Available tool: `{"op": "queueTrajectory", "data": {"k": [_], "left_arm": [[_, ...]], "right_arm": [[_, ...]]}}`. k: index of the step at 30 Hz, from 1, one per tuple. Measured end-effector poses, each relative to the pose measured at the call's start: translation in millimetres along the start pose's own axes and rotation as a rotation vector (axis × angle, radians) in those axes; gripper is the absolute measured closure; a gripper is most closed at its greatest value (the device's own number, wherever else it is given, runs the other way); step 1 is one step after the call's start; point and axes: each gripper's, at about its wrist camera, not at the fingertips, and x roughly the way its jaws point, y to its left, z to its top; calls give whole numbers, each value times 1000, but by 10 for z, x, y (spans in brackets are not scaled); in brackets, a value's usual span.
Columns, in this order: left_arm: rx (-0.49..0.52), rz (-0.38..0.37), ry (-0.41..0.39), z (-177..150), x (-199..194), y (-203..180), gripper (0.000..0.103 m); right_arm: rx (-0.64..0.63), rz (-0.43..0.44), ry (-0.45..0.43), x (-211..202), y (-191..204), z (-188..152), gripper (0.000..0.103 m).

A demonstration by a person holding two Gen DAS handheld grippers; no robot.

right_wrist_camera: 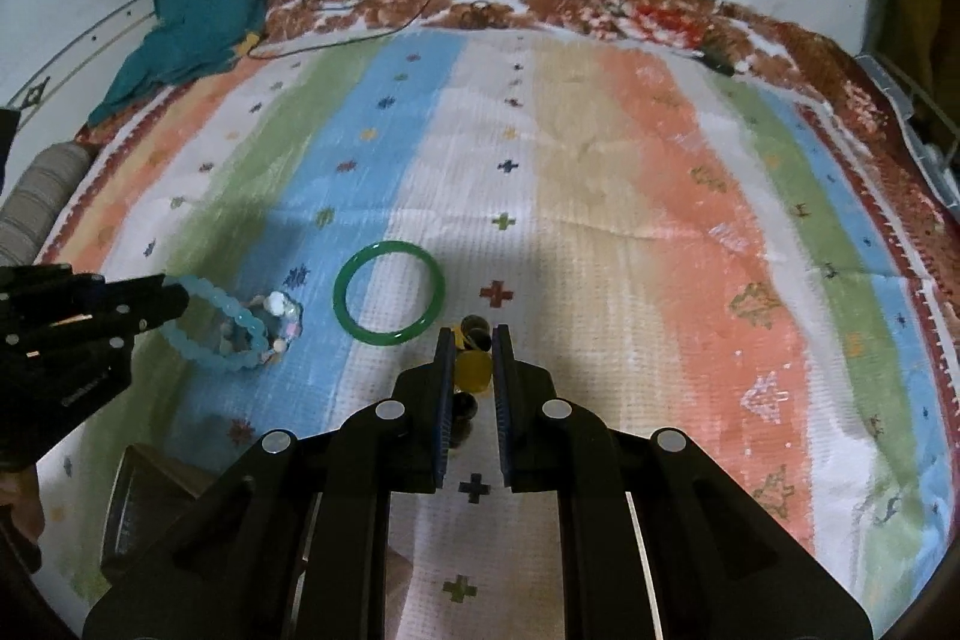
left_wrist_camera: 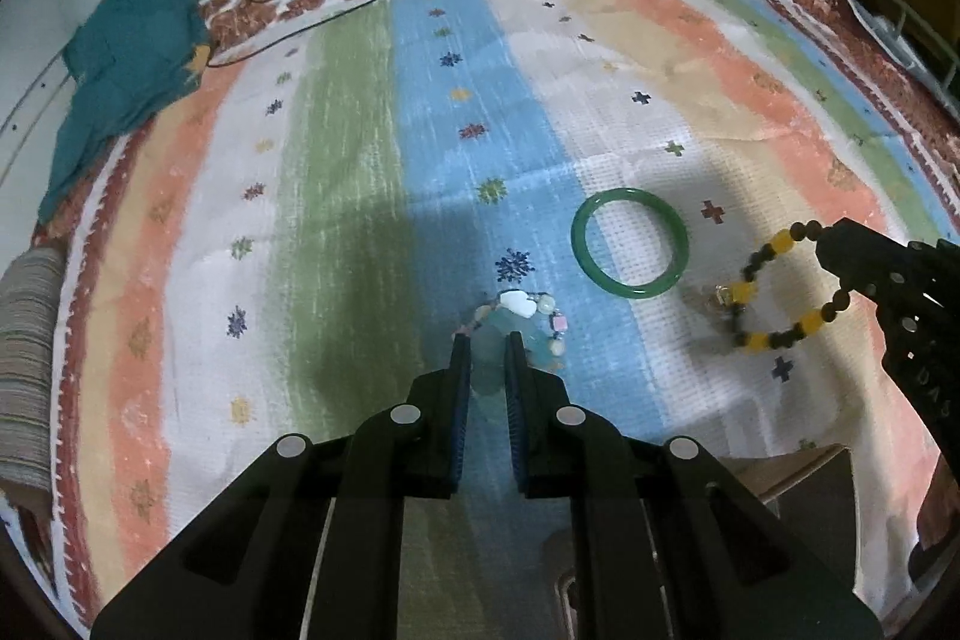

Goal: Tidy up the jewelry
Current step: 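Lift both held bracelets and carry them back over the silver tin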

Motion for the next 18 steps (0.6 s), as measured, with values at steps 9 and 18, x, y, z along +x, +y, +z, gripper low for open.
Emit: {"op": "queueTrajectory", "data": {"k": [9,18], "left_arm": [[-26,-19,-41,-7,-167,4,92],[-46,-51,-86,-26,-386,-1,92]], "right_arm": [[12,1,-27,-150,-10,-40,90],[5,-3,-83,-359,19,-67,90]]}}
